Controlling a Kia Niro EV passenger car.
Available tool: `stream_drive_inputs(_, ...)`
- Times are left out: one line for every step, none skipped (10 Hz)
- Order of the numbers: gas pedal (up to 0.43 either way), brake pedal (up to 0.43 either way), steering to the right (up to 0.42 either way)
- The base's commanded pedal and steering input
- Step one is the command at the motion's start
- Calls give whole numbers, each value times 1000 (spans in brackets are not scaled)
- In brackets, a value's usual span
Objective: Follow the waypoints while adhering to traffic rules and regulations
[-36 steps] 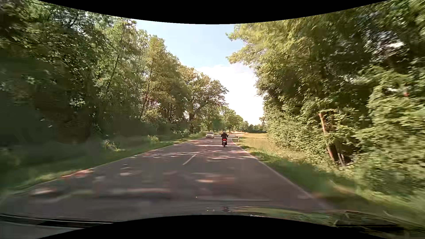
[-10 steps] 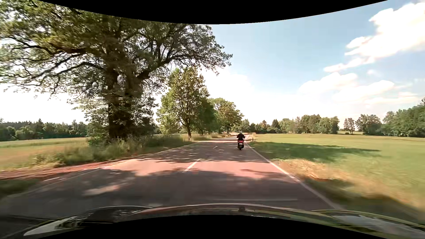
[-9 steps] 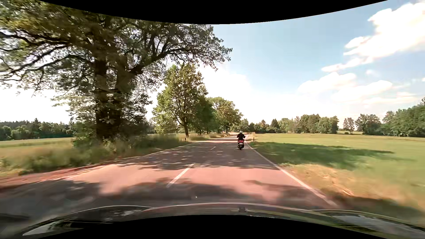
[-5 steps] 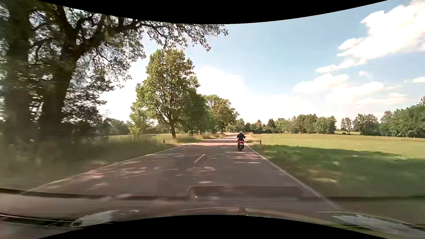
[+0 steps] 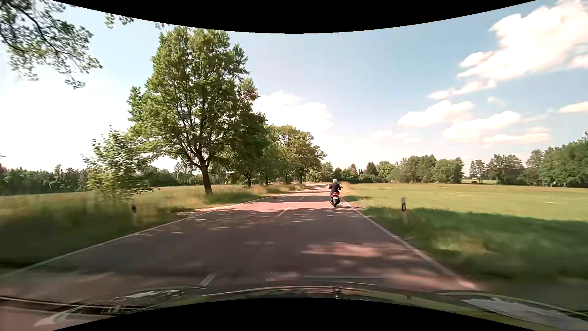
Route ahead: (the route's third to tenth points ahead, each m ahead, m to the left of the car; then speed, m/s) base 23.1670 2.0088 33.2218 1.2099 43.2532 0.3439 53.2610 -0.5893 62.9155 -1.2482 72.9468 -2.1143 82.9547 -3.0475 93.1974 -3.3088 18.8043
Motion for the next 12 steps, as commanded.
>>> stream_drive_inputs(87,6,13)
stream_drive_inputs(87,6,13)
stream_drive_inputs(87,6,14)
stream_drive_inputs(87,6,15)
stream_drive_inputs(98,6,15)
stream_drive_inputs(98,6,15)
stream_drive_inputs(110,6,15)
stream_drive_inputs(110,6,15)
stream_drive_inputs(110,6,15)
stream_drive_inputs(110,6,15)
stream_drive_inputs(118,6,15)
stream_drive_inputs(150,6,15)
